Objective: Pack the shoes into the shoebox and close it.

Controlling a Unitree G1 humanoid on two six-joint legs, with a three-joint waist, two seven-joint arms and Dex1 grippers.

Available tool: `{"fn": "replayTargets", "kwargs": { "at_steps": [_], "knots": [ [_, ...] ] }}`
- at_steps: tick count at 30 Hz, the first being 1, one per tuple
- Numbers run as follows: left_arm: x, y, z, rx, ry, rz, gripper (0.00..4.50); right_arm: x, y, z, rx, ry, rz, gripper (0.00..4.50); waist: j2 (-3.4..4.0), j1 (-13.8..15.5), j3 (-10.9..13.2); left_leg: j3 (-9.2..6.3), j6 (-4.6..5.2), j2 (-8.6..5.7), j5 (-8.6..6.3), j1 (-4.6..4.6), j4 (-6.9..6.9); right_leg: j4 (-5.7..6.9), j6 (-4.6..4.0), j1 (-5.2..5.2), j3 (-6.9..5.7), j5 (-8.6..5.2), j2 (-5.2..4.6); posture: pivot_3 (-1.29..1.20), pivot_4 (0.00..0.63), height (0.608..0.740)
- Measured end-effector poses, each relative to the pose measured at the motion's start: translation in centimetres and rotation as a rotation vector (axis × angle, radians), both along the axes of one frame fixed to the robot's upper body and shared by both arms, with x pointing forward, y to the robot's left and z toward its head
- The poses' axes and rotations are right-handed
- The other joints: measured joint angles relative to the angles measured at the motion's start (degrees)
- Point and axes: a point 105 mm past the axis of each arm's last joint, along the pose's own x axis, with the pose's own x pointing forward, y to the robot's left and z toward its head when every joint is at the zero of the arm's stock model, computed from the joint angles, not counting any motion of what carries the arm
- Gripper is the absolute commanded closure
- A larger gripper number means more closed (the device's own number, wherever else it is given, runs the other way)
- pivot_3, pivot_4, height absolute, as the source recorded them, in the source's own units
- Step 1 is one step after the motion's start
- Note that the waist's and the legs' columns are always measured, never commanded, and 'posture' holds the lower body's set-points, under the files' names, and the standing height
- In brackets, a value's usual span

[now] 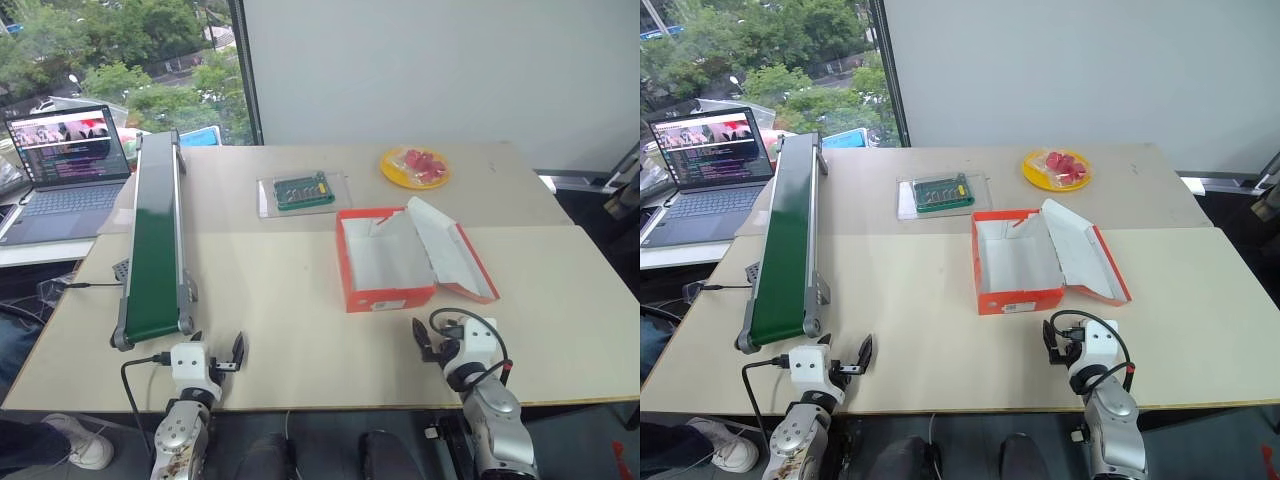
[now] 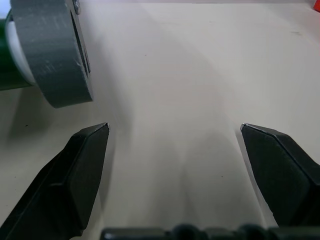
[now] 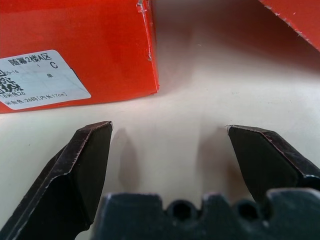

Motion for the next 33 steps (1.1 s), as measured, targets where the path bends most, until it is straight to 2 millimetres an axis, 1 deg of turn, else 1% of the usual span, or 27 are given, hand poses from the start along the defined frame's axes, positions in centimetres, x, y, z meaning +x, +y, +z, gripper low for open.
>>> {"fn": "replayTargets", "kwargs": {
  "at_steps": [3,7,10,12,13,15,17,18,19,22,24,25,27,28,30,33],
  "knots": [
    [0.2,-0.4,-0.1,-0.006,0.011,-0.020,0.00,-0.2,-0.2,-0.2,-0.011,0.007,-0.002,0.07,0.00,0.2,0.0,-0.01,0.00,0.00,0.00,0.01,0.00,0.00,0.00,-0.01,-0.04,-0.01,-0.02,0.00,0.150,0.740],
    [0.9,-0.8,-0.1,-0.005,0.008,-0.064,0.00,-1.2,-1.1,-0.3,-0.032,0.010,-0.047,0.07,0.03,0.9,0.0,-0.01,-0.03,-0.01,-0.02,0.03,0.00,-0.02,0.01,-0.10,-0.12,-0.02,-0.09,0.00,0.150,0.740],
    [1.2,-0.9,0.1,-0.041,0.004,-0.105,0.00,-1.9,-2.9,0.2,-0.051,-0.003,-0.144,0.07,0.05,1.1,0.0,-0.01,-0.04,0.00,-0.02,0.00,0.00,-0.02,0.01,-0.14,-0.14,-0.02,-0.12,0.00,0.150,0.740],
    [1.7,-1.2,0.5,-0.083,0.000,-0.175,0.00,-2.7,-5.0,1.3,-0.069,-0.036,-0.251,0.07,0.11,1.3,0.0,-0.01,-0.04,0.00,-0.02,-0.12,-0.01,-0.02,0.01,-0.17,-0.20,-0.02,-0.13,0.00,0.150,0.740],
    [2.2,-1.8,0.9,-0.112,0.000,-0.233,0.00,-3.1,-6.1,2.2,-0.082,-0.063,-0.308,0.07,0.08,1.4,0.1,0.00,-0.03,0.00,-0.02,-0.19,0.00,-0.02,0.01,-0.25,-0.21,-0.02,-0.11,0.00,0.150,0.740],
    [3.2,-2.5,1.6,-0.167,-0.017,-0.283,0.00,-3.6,-7.4,3.5,-0.104,-0.105,-0.380,0.07,-0.17,1.3,0.3,0.00,0.01,-0.01,0.02,-0.41,0.03,-0.01,0.01,-0.22,-0.19,0.00,-0.07,0.00,0.150,0.740],
    [4.9,-3.4,3.2,-0.199,-0.057,-0.343,0.00,-4.0,-8.4,5.0,-0.119,-0.147,-0.445,0.07,-0.68,1.0,0.5,-0.05,0.43,0.04,0.27,-0.53,0.15,-0.02,-0.09,-0.24,-0.16,0.10,0.12,0.00,0.150,0.740],
    [5.3,-3.5,3.7,-0.206,-0.070,-0.361,0.00,-4.1,-8.6,5.5,-0.125,-0.160,-0.462,0.07,-0.78,0.8,0.6,-0.05,0.44,0.05,0.28,-0.53,0.17,-0.02,-0.28,-0.24,-0.13,0.23,0.15,0.00,0.150,0.740],
    [5.7,-3.8,4.3,-0.215,-0.081,-0.389,0.00,-4.2,-9.1,6.0,-0.132,-0.175,-0.493,0.07,-0.80,0.5,0.6,-0.04,0.44,0.04,0.28,-0.55,0.16,-0.03,-0.27,-0.24,-0.10,0.31,0.13,0.00,0.150,0.740],
    [6.3,-4.6,5.8,-0.246,-0.093,-0.473,0.00,-4.3,-10.3,7.6,-0.160,-0.208,-0.567,0.07,-0.82,0.1,0.6,-0.03,0.44,0.00,0.27,-0.56,0.15,-0.04,-0.06,-0.24,-0.08,0.32,0.10,0.00,0.150,0.740],
    [6.4,-5.1,6.2,-0.250,-0.094,-0.499,0.00,-3.9,-10.6,8.8,-0.175,-0.242,-0.586,0.07,-0.83,-0.1,0.6,-0.03,0.44,-0.01,0.27,-0.56,0.15,-0.05,0.05,-0.23,-0.07,0.38,0.10,0.00,0.150,0.740],
    [6.6,-5.2,6.6,-0.248,-0.103,-0.497,0.00,-3.5,-10.6,9.7,-0.191,-0.268,-0.585,0.07,-0.85,-0.1,0.6,-0.03,0.44,-0.01,0.28,-0.56,0.15,-0.05,0.07,-0.23,-0.06,0.40,0.12,0.00,0.150,0.740],
    [7.2,-4.9,7.5,-0.235,-0.132,-0.476,0.00,-2.9,-10.5,11.4,-0.219,-0.317,-0.576,0.07,-0.88,-0.1,0.7,-0.04,0.45,-0.02,0.28,-0.55,0.15,-0.04,0.07,-0.23,-0.06,0.44,0.13,0.00,0.150,0.740],
    [7.7,-4.4,8.7,-0.215,-0.170,-0.444,0.00,-2.3,-10.2,12.8,-0.234,-0.359,-0.557,0.07,-0.91,-0.2,0.7,-0.05,0.45,-0.01,0.28,-0.54,0.16,-0.04,0.06,-0.22,-0.06,0.46,0.15,0.00,0.150,0.740],
    [8.8,-3.2,11.1,-0.183,-0.251,-0.367,0.00,-1.4,-9.4,14.9,-0.258,-0.424,-0.518,0.07,-0.95,-0.2,0.7,-0.07,0.45,-0.02,0.28,-0.54,0.16,-0.04,0.08,-0.20,-0.06,0.48,0.18,0.00,0.150,0.740],
    [9.4,-1.7,14.6,-0.113,-0.366,-0.289,0.00,-0.2,-8.3,17.2,-0.289,-0.493,-0.459,0.07,-0.96,-0.1,0.7,-0.08,0.45,-0.08,0.28,-0.53,0.15,-0.10,0.15,-0.12,-0.04,0.46,0.18,0.00,0.150,0.740]
  ]
}}
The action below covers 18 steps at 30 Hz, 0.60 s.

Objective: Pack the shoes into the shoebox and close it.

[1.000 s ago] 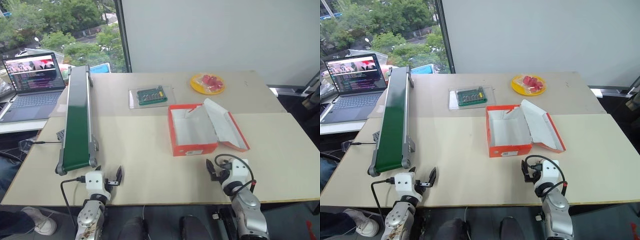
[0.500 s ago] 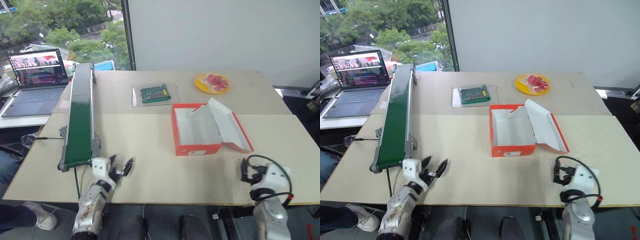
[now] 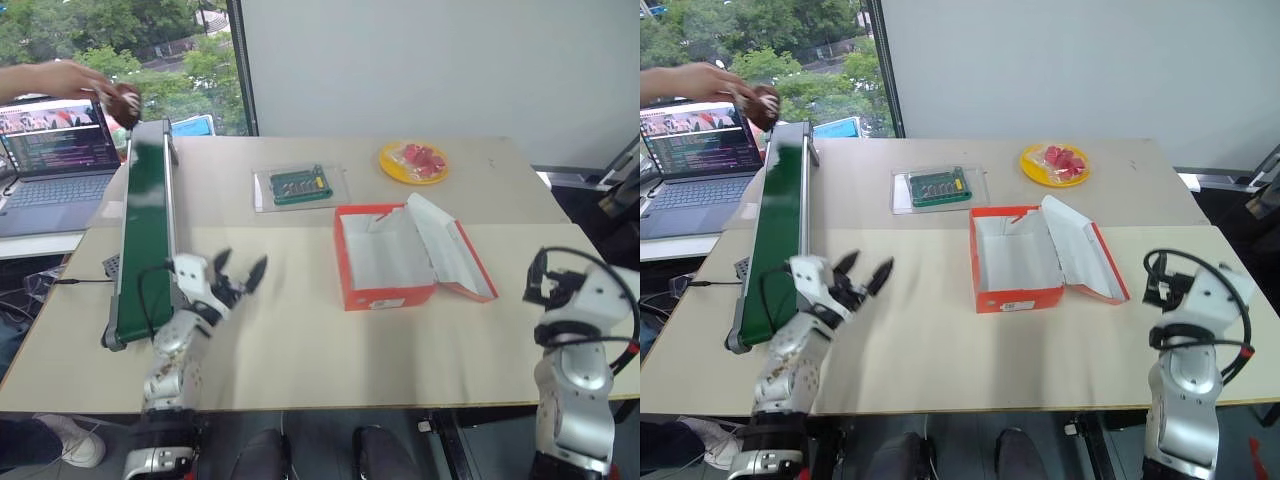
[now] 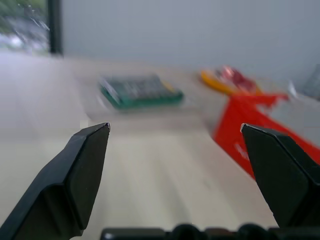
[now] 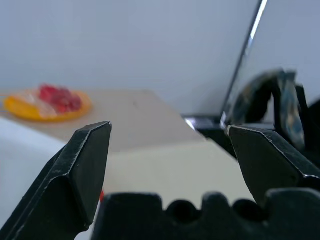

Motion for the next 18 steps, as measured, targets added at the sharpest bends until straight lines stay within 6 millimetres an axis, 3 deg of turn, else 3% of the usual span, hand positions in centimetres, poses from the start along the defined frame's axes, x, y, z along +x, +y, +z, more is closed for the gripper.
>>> {"fn": "replayTargets", "kwargs": {
  "at_steps": [5,7,8,12,18],
  "knots": [
    [0.7,0.5,5.8,0.025,-0.140,0.127,0.00,3.2,4.1,5.0,-0.145,-0.090,0.201,0.07,-0.13,0.0,0.2,-0.02,0.01,-0.02,0.01,-0.01,0.04,-0.22,0.15,0.10,-0.02,0.14,0.05,0.00,0.150,0.740],
    [0.6,0.4,7.6,0.041,-0.168,0.179,0.00,4.4,6.2,6.0,-0.152,-0.105,0.313,0.07,-0.15,-0.1,0.2,-0.02,0.01,-0.02,0.01,-0.02,0.03,-0.28,0.18,0.12,-0.01,0.17,0.07,0.00,0.150,0.740],
    [0.5,0.5,8.4,0.048,-0.171,0.227,0.00,5.3,7.8,6.0,-0.139,-0.083,0.414,0.07,-0.15,-0.1,0.2,-0.02,0.01,-0.01,0.00,-0.02,0.02,-0.29,0.20,0.15,-0.01,0.18,0.07,0.00,0.150,0.740],
    [0.0,1.2,9.3,0.050,-0.143,0.319,0.00,7.2,11.2,4.3,-0.071,0.036,0.640,0.07,-0.16,0.0,0.2,-0.02,0.04,-0.01,-0.01,-0.08,-0.02,-0.36,0.24,0.13,-0.05,0.23,0.02,0.00,0.150,0.740],
    [-1.3,3.1,8.4,0.061,-0.039,0.440,0.00,7.3,15.8,1.8,0.021,0.194,0.922,0.07,-0.16,0.1,0.2,-0.02,0.07,-0.03,-0.08,-0.15,-0.07,-0.46,0.27,0.10,-0.09,0.24,-0.05,0.00,0.150,0.740]
  ]
}}
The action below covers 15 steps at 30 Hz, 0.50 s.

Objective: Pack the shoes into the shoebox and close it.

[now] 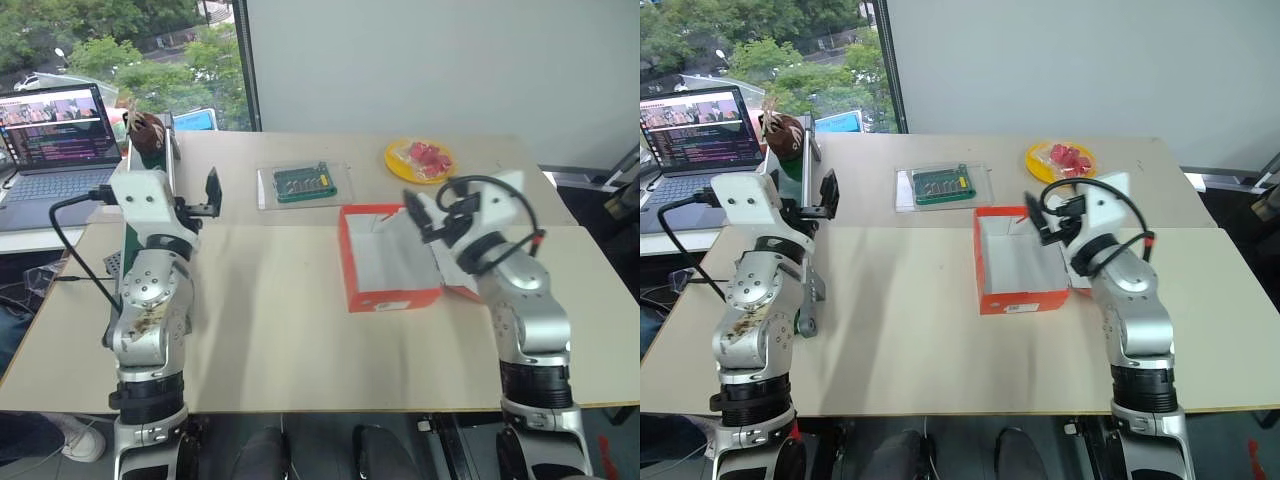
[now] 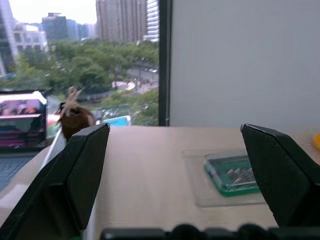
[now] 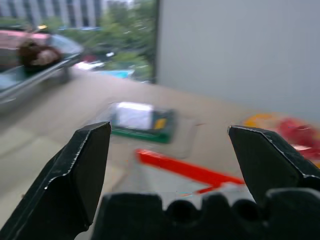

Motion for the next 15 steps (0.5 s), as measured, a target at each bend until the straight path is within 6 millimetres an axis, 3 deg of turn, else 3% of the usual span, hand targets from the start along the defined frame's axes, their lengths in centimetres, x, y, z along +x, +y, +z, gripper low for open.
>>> {"fn": "replayTargets", "kwargs": {
  "at_steps": [4,8,15],
  "knots": [
    [-1.5,0.3,-2.1,-0.026,0.051,0.007,0.00,-0.6,0.9,-1.9,-0.025,0.071,0.075,0.07,-0.02,0.2,0.0,0.01,-0.01,0.00,-0.03,0.01,0.01,-0.03,0.00,0.01,-0.01,0.00,-0.03,0.00,0.150,0.740],
    [-3.1,-0.1,-1.8,-0.022,0.027,-0.019,0.00,-0.9,1.1,-2.8,-0.018,0.109,0.112,0.07,-0.03,0.2,0.0,0.01,-0.03,0.00,-0.05,0.04,0.02,-0.03,-0.02,0.02,0.01,0.01,-0.03,0.00,0.150,0.740],
    [-5.0,2.7,-5.5,-0.103,0.156,0.118,0.00,-1.7,2.4,-3.9,-0.043,0.170,0.221,0.07,-0.04,-0.1,0.0,0.00,-0.04,0.03,-0.06,0.11,0.03,0.02,-0.06,0.05,0.00,0.02,0.02,0.00,0.150,0.740]
  ]
}}
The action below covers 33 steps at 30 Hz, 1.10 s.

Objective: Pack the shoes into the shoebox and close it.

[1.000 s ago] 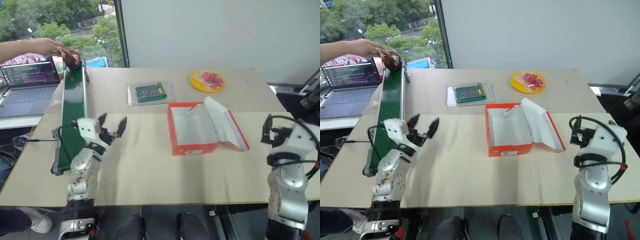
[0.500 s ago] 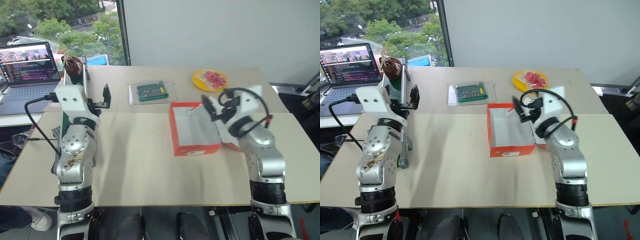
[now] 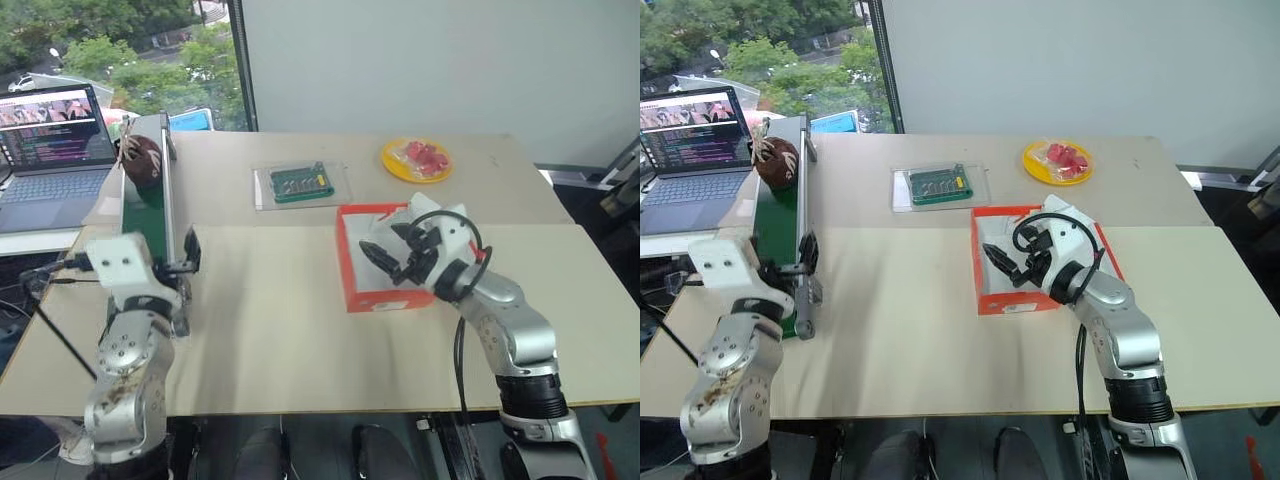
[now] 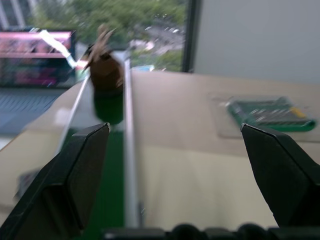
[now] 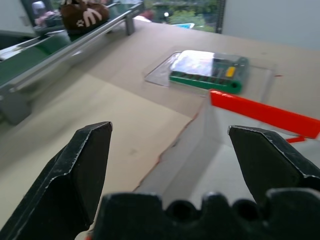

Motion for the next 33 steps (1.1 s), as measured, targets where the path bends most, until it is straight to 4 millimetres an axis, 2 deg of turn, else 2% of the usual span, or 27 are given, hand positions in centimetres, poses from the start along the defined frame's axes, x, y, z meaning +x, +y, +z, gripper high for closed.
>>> {"fn": "replayTargets", "kwargs": {
  "at_steps": [3,6,11,17,23,33],
  "knots": [
    [-0.1,1.9,-1.3,-0.071,0.029,0.066,0.00,-0.4,1.2,-0.3,0.003,0.038,0.072,0.07,0.00,0.0,0.0,0.00,0.00,-0.02,0.00,0.01,0.01,-0.01,0.00,0.01,0.00,0.00,0.00,0.00,0.150,0.740],
    [0.8,3.2,-2.8,-0.071,0.077,0.071,0.00,-0.7,2.6,0.2,0.013,0.050,0.143,0.07,0.00,0.0,0.0,0.01,0.00,-0.04,0.00,-0.02,0.01,-0.01,0.00,-0.02,-0.02,0.00,0.03,0.00,0.150,0.740],
    [2.7,4.4,-2.5,-0.052,0.074,0.056,0.00,-1.0,4.0,0.9,0.014,0.056,0.217,0.07,-0.05,0.2,0.0,0.00,0.00,-0.06,0.00,-0.03,0.05,0.00,0.01,0.00,-0.06,0.00,-0.01,0.00,0.150,0.740],
    [3.8,5.1,-3.6,-0.047,0.114,0.070,0.00,-1.0,4.2,1.1,0.014,0.058,0.224,0.07,-0.05,0.2,0.0,0.01,-0.01,-0.04,0.00,-0.03,0.03,0.04,0.00,-0.03,-0.06,0.01,0.00,0.00,0.150,0.740],
    [4.8,6.5,-3.8,-0.017,0.137,0.104,0.00,-0.9,4.2,1.0,0.009,0.063,0.206,0.07,-0.05,0.1,0.0,0.01,-0.02,-0.04,0.01,-0.02,0.04,0.07,-0.01,-0.03,-0.07,0.01,-0.02,0.00,0.150,0.740],
    [6.3,6.3,-5.6,-0.041,0.202,0.058,0.00,-0.9,4.1,0.8,-0.009,0.068,0.191,0.07,-0.07,0.0,0.0,0.03,-0.04,-0.04,0.02,-0.02,0.04,0.13,0.00,-0.04,-0.09,0.03,-0.03,0.00,0.150,0.740]
  ]
}}
